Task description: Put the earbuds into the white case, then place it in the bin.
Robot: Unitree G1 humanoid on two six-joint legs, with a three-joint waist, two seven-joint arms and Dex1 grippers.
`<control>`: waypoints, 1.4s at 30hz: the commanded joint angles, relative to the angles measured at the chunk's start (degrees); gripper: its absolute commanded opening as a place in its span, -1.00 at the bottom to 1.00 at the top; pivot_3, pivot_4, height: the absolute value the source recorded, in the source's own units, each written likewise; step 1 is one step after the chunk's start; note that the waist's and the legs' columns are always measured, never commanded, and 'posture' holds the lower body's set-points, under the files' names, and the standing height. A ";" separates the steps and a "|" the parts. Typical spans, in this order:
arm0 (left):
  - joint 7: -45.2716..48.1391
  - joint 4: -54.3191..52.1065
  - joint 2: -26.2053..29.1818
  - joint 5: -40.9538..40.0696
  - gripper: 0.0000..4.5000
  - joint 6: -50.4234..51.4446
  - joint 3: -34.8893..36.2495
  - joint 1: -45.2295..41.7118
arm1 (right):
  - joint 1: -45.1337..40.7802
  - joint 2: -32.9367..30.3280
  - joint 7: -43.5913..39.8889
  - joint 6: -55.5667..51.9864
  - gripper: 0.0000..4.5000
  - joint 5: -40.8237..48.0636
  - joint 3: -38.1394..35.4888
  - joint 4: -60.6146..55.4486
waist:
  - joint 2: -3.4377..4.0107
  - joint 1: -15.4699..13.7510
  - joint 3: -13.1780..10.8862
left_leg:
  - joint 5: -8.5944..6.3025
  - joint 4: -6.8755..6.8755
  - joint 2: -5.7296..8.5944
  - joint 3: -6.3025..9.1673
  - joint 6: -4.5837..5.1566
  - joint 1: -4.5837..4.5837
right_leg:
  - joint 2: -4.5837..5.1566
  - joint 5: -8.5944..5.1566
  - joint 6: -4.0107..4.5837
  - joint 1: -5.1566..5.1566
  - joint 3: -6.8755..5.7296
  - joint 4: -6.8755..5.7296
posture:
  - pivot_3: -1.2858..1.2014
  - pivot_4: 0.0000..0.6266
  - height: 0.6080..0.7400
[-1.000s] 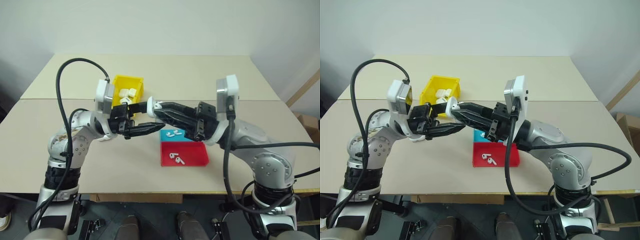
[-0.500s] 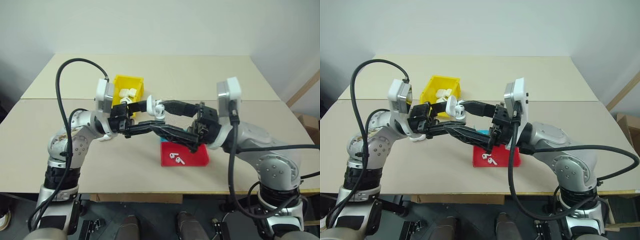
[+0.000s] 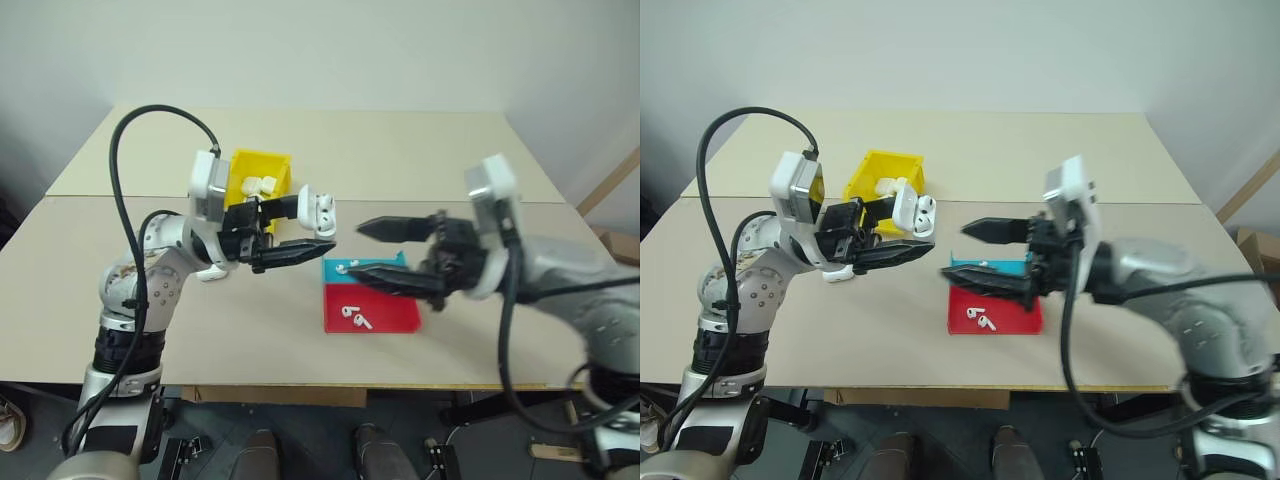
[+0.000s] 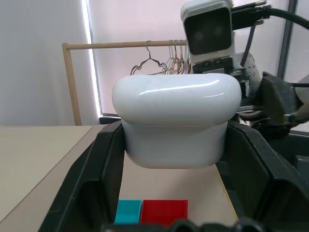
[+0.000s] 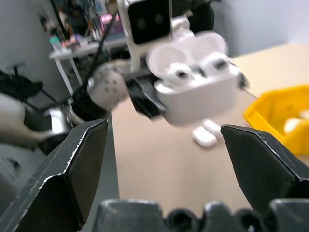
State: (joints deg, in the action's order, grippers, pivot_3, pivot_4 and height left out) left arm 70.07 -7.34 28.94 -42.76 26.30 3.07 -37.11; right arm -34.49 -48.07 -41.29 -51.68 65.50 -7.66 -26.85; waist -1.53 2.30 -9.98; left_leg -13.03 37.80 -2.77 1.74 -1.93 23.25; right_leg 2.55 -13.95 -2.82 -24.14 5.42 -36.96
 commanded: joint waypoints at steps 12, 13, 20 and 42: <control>5.84 3.75 -1.98 1.81 0.24 -2.93 -3.15 -2.25 | -38.79 1.12 -36.52 22.89 -0.99 -35.99 21.85 32.22 | 0.06 0.55 -0.03 | 0.00 -0.05 -0.06 -0.07 0.00 0.00 | -0.06 -0.01 0.00 -0.13 0.06 -0.02 | 0.03 -0.52 1.00; 6.17 4.01 -2.07 1.92 0.24 -3.07 -3.23 -2.33 | -41.27 3.03 -38.10 25.12 -0.99 -38.28 23.37 34.64 | 0.09 0.62 -0.05 | 0.00 -0.04 -0.06 -0.09 0.00 0.01 | -0.06 -0.01 0.00 -0.14 0.07 -0.04 | 0.03 -0.52 1.00; 8.08 5.56 -2.02 2.61 0.24 -4.07 -3.35 -3.30 | -49.15 13.34 -44.66 36.13 -0.99 -48.55 28.95 44.07 | 0.11 0.18 -0.06 | 0.00 -0.01 -0.05 -0.05 0.00 0.04 | -0.04 0.00 0.01 -0.15 0.02 -0.10 | 0.03 -0.52 1.00; 6.25 5.90 -1.53 3.81 0.24 -5.49 -1.77 -2.37 | -40.23 4.28 -47.54 33.18 -0.99 -40.80 26.12 30.53 | 0.17 0.32 -0.10 | 0.00 0.02 -0.04 0.00 0.00 -0.03 | -0.02 0.01 0.03 -0.11 0.00 -0.17 | 0.03 -0.52 1.00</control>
State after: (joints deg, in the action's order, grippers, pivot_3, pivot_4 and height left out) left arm 76.98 -0.13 27.33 -38.33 21.59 -0.25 -38.66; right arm -74.68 -42.99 -89.08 -16.45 23.78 22.07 5.46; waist -1.36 2.62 -10.09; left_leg -13.03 37.82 -2.80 1.74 -1.93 23.22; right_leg 2.54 -13.95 -2.79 -24.26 5.42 -37.14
